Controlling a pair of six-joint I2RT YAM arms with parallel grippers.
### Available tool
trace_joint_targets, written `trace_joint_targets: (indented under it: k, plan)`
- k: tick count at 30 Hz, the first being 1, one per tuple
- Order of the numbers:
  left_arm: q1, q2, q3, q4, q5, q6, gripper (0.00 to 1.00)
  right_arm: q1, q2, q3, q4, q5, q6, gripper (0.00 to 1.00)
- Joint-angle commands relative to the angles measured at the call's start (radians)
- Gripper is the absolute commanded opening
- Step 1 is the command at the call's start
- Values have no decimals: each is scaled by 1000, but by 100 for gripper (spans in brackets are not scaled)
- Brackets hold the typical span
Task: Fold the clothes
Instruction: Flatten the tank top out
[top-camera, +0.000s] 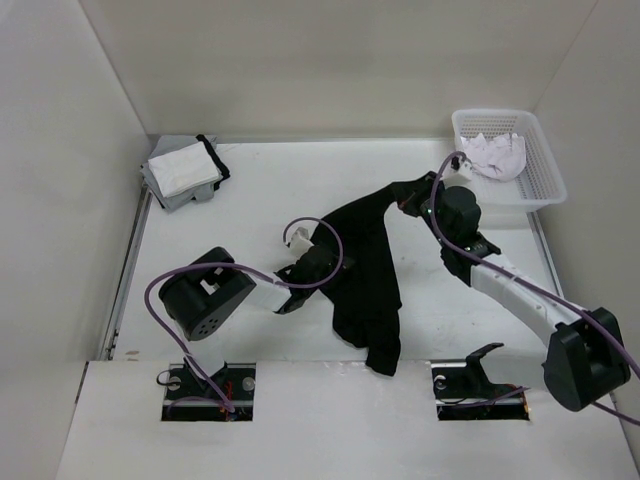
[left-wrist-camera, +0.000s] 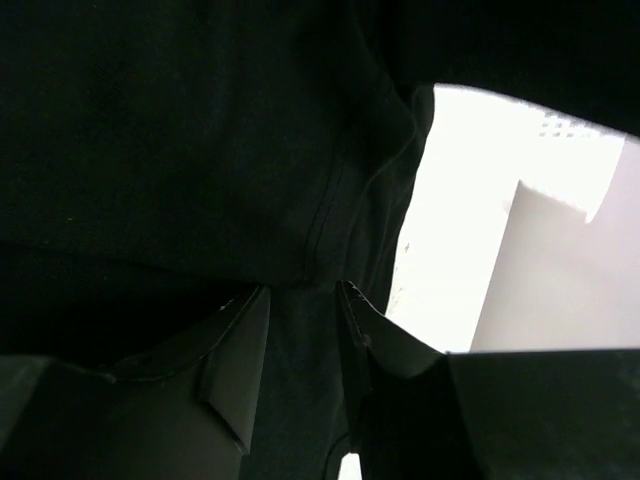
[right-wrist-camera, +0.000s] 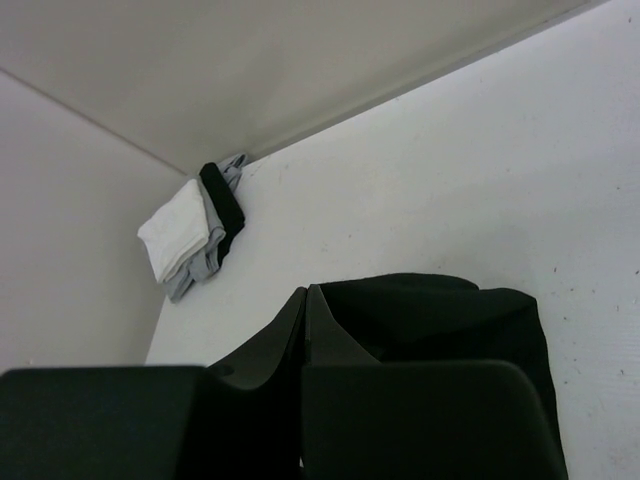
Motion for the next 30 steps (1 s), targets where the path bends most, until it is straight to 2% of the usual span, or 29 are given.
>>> trace_joint_targets:
  k: [1,12,25,28,30]
  plan:
    - [-2,-5,17,64,-54,-54,30,-13,-64,-26,83,-15,20,0]
    - [1,11,-9,110,-68,-89,30,-18,-147,-77,67,-34,30,0]
    - [35,63,5,118,-52,-87,27,-15,-164,-90,60,-38,31,0]
    - [39,52,0,150,-51,-77,21,-15,-164,-92,60,-38,31,0]
    - [39,31,-3,150,-40,-60,13,-15,-163,-92,60,-38,31,0]
